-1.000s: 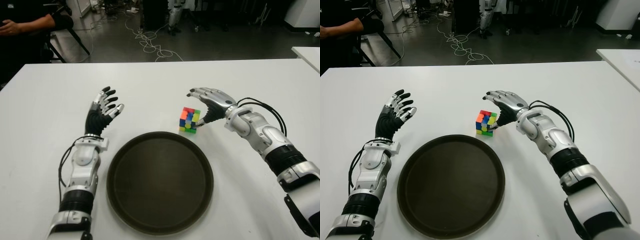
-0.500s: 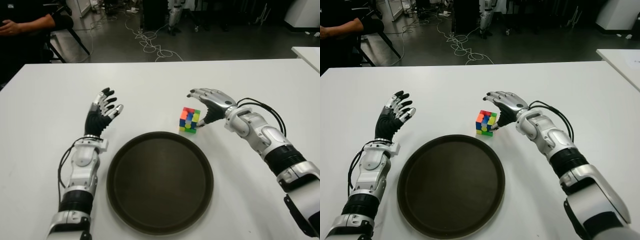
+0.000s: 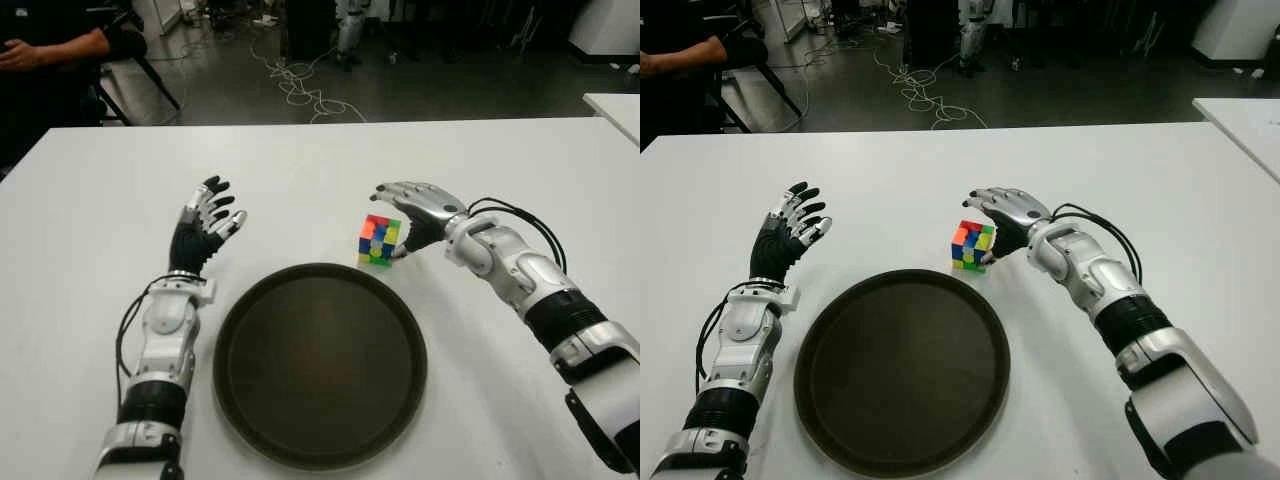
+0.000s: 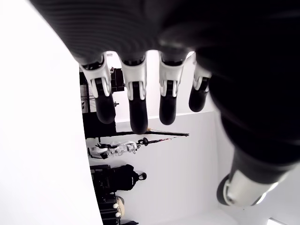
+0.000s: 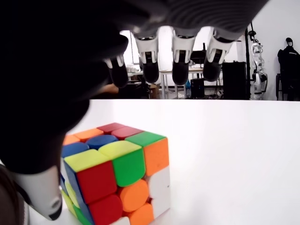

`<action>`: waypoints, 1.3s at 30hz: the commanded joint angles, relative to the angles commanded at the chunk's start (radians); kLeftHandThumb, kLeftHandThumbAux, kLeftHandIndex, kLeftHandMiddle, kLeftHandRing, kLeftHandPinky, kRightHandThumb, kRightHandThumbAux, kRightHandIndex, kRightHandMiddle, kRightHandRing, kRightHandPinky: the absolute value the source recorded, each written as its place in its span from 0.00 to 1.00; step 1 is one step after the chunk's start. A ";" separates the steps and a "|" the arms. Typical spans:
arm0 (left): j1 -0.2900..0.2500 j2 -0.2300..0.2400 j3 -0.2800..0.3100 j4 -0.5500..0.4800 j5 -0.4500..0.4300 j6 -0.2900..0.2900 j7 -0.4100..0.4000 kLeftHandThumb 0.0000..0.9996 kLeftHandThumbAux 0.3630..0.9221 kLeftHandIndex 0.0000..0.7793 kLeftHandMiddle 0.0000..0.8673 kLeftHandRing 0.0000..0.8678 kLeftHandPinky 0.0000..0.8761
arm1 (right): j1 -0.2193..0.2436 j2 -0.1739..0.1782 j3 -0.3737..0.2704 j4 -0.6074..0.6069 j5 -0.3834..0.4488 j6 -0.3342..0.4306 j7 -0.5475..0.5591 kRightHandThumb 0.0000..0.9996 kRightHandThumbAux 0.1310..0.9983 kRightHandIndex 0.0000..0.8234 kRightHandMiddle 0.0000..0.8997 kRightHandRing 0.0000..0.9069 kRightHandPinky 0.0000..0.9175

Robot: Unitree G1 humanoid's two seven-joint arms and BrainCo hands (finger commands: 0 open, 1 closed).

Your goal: Pick up the Rubik's Cube and put it in the plate

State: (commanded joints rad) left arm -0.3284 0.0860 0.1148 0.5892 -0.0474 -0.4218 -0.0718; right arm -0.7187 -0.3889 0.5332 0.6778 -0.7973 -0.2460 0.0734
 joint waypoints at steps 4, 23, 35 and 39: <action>-0.002 -0.001 0.001 0.005 -0.001 -0.004 0.001 0.07 0.63 0.14 0.20 0.20 0.20 | -0.001 0.003 0.005 0.005 0.000 0.003 -0.003 0.00 0.68 0.04 0.07 0.09 0.10; -0.006 0.000 0.003 0.020 -0.005 -0.029 -0.006 0.06 0.66 0.14 0.20 0.20 0.20 | -0.015 0.020 0.022 0.052 0.004 0.007 -0.003 0.00 0.68 0.04 0.06 0.08 0.09; -0.013 0.006 0.000 0.041 0.003 -0.046 -0.005 0.06 0.62 0.14 0.20 0.20 0.20 | -0.031 0.029 0.036 0.089 -0.003 0.010 -0.014 0.00 0.68 0.05 0.07 0.10 0.12; -0.014 0.006 0.001 0.046 0.001 -0.050 -0.007 0.06 0.62 0.14 0.19 0.20 0.19 | -0.035 0.034 0.041 0.105 -0.003 0.008 -0.022 0.00 0.68 0.04 0.07 0.10 0.12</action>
State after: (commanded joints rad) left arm -0.3427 0.0924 0.1159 0.6350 -0.0467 -0.4717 -0.0788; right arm -0.7540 -0.3554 0.5744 0.7827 -0.8001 -0.2380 0.0516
